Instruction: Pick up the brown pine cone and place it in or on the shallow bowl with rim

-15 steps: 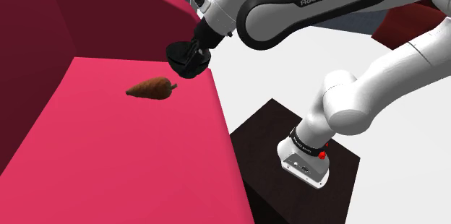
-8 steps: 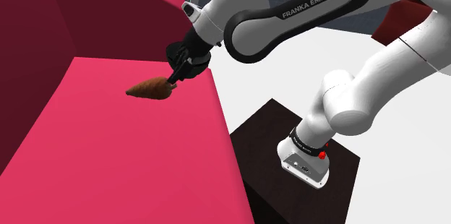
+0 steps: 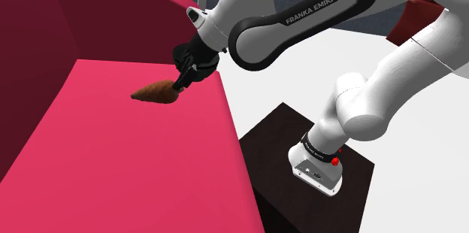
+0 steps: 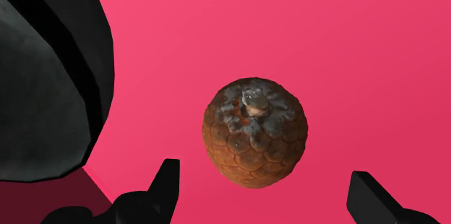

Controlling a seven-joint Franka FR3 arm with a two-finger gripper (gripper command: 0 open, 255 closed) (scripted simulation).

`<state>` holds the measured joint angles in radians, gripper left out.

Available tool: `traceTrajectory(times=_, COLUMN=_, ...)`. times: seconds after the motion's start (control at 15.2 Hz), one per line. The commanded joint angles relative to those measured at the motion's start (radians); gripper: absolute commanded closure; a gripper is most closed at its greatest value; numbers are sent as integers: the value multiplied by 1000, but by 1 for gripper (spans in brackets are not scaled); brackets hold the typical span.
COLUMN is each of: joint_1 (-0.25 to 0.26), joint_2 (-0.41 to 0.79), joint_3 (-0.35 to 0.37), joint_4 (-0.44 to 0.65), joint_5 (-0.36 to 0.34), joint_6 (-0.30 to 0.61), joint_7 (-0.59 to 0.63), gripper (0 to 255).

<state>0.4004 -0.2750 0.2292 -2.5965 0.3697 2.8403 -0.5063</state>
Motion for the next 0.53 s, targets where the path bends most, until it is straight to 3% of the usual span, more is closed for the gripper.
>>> traceTrajectory(times=0.0, joint_1=0, joint_2=0, joint_3=0, joint_4=0, joint_5=0, joint_6=0, joint_7=0, gripper=0)
traceTrajectory(times=0.07, joint_1=0, joint_2=0, joint_3=0, joint_4=0, joint_5=0, joint_6=0, joint_7=0, gripper=255)
traceTrajectory(times=0.46, joint_1=0, joint_2=0, joint_3=0, joint_4=0, joint_5=0, joint_6=0, joint_7=0, gripper=255)
